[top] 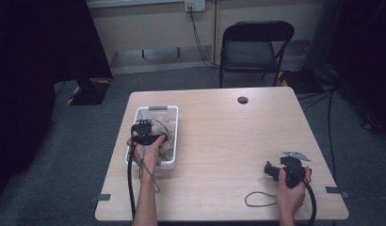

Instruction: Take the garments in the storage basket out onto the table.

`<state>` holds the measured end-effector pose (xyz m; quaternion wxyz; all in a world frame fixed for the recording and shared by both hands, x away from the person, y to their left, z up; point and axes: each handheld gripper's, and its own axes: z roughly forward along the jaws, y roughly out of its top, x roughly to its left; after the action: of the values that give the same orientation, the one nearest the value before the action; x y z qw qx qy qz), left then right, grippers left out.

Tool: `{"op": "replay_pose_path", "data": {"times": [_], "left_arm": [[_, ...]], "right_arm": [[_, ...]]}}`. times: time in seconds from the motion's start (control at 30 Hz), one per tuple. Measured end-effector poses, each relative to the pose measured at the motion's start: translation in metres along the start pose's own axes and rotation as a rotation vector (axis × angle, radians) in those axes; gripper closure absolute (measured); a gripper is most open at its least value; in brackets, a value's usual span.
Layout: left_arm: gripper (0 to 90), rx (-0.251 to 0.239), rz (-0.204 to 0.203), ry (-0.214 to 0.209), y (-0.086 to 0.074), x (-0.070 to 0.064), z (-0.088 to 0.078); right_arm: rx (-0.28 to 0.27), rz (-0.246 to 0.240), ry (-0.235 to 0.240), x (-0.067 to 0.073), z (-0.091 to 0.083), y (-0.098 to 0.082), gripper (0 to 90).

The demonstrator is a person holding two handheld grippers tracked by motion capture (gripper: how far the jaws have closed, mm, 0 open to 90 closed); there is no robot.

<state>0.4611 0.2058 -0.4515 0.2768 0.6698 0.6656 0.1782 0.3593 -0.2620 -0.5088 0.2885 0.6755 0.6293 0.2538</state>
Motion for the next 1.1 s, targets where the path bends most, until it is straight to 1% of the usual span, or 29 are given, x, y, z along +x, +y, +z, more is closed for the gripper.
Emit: {"op": "replay_pose_path", "data": {"times": [0.07,0.1,0.13,0.17,0.3,0.33,0.4,0.47,0.53,0.63,0.77,0.93,1.03,1.1], "left_arm": [[20.8,0.004,0.001,-0.003,0.0002,0.0,0.0005],[24.4,0.026,0.007,-0.016,0.0006,0.0002,0.0022],[27.4,0.031,0.005,-0.024,0.0008,0.0003,0.0029],[28.3,0.03,0.0,-0.026,0.0009,0.0005,0.0032],[45.0,0.035,0.029,-0.047,0.0005,-0.0016,0.0036],[49.2,0.034,0.036,-0.051,0.0006,-0.0018,0.0037],[54.1,0.03,0.041,-0.054,0.0004,-0.0023,0.0031],[59.4,0.017,0.057,-0.059,0.0,-0.0032,0.0019],[64.4,0.008,0.063,-0.061,-0.0002,-0.0033,0.0012],[70.1,-0.004,0.072,-0.062,-0.0013,-0.0032,0.0002],[73.9,-0.015,0.069,-0.067,-0.0022,-0.0022,-0.0007],[73.2,-0.031,0.05,-0.079,-0.0032,-0.0002,-0.0019],[73.3,-0.037,0.044,-0.077,-0.0039,-0.0002,-0.0024],[73.8,-0.039,0.048,-0.078,-0.0041,-0.0005,-0.0025]], "right_arm": [[0.0,0.0,0.0,0.0,0.0,0.0,0.0],[0.0,0.0,0.0,0.0,0.0,0.0,0.0],[0.0,0.0,0.0,0.0,0.0,0.0,0.0],[0.0,0.0,0.0,0.0,0.0,0.0,0.0],[0.0,0.0,0.0,0.0,0.0,0.0,0.0],[0.0,0.0,0.0,0.0,0.0,0.0,0.0],[0.0,0.0,0.0,0.0,0.0,0.0,0.0],[0.0,0.0,0.0,0.0,0.0,0.0,0.0],[0.0,0.0,0.0,0.0,0.0,0.0,0.0],[0.0,0.0,0.0,0.0,0.0,0.0,0.0],[0.0,0.0,0.0,0.0,0.0,0.0,0.0],[0.0,0.0,0.0,0.0,0.0,0.0,0.0],[0.0,0.0,0.0,0.0,0.0,0.0,0.0],[0.0,0.0,0.0,0.0,0.0,0.0,0.0]]}}
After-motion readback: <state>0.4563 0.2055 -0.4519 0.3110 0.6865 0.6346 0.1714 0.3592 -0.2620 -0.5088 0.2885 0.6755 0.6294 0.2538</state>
